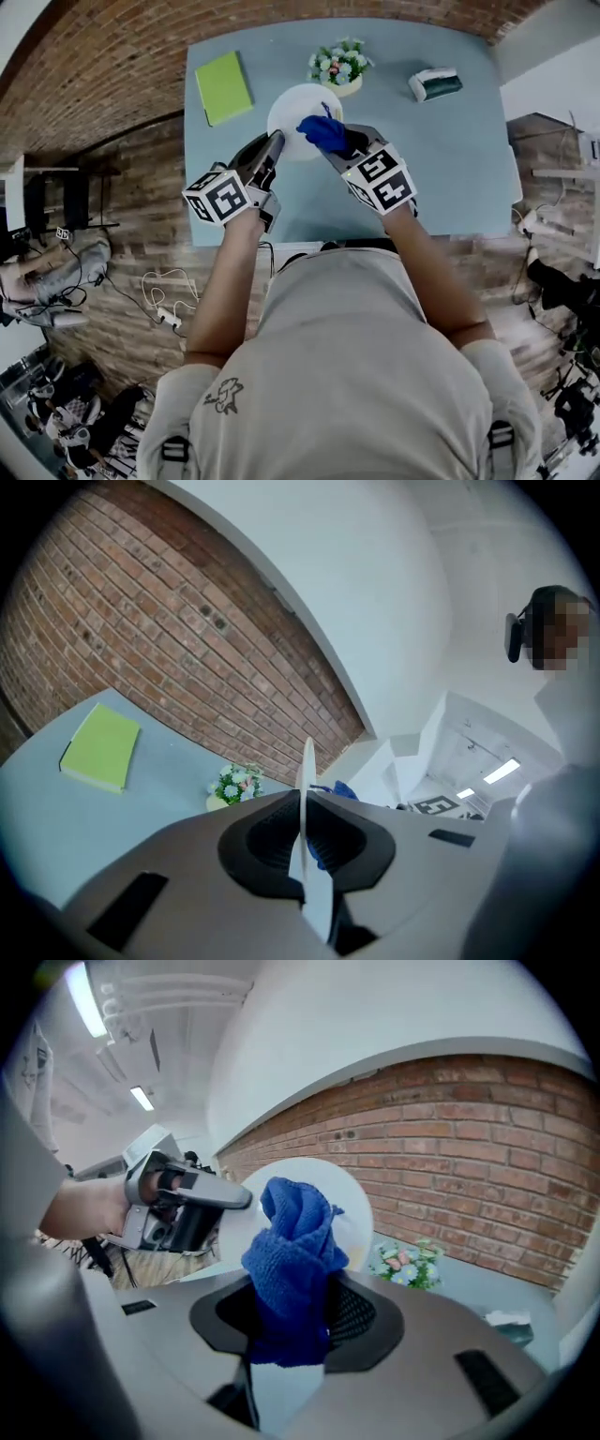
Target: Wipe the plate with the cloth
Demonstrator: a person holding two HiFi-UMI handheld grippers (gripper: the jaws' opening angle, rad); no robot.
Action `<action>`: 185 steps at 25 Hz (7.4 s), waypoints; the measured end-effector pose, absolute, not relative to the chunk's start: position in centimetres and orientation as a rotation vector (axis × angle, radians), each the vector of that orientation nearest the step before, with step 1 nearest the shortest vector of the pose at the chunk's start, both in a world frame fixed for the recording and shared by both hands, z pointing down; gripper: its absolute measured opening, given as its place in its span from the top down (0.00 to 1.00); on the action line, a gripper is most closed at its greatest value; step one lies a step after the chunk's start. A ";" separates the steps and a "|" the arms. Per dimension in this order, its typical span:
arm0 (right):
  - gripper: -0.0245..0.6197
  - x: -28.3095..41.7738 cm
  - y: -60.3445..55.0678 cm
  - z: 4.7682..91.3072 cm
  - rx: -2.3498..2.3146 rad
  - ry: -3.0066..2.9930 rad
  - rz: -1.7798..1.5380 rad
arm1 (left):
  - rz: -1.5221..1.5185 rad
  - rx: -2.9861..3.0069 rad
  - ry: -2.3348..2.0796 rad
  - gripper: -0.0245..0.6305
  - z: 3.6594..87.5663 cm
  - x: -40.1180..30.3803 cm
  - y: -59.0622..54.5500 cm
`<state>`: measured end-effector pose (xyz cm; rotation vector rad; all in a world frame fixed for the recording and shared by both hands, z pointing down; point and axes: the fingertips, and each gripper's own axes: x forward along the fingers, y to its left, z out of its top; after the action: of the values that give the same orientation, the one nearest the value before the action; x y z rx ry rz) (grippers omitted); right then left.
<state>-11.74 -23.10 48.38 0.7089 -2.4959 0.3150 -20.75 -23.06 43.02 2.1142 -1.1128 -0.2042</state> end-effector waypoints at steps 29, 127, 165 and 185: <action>0.73 -11.4 -20.9 38.1 0.821 -2.426 0.012 | -0.322 2.269 -1.033 0.93 34.8 -22.5 -16.2; 0.73 -17.5 -18.4 20.3 0.530 -2.689 -0.232 | 1.126 3.274 -1.545 0.94 26.9 -19.5 -17.8; 0.73 -16.5 -21.9 24.5 0.216 -2.501 0.170 | 1.640 4.095 -1.056 0.93 23.8 -10.7 -9.9; 0.73 -10.2 -21.6 28.5 0.275 -2.523 0.466 | 1.543 3.838 -1.395 0.93 24.5 -16.2 -12.3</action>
<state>-10.25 -21.56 28.46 0.2749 -2.5227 0.4659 -16.21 -12.33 24.51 3.8383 -1.3947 1.5426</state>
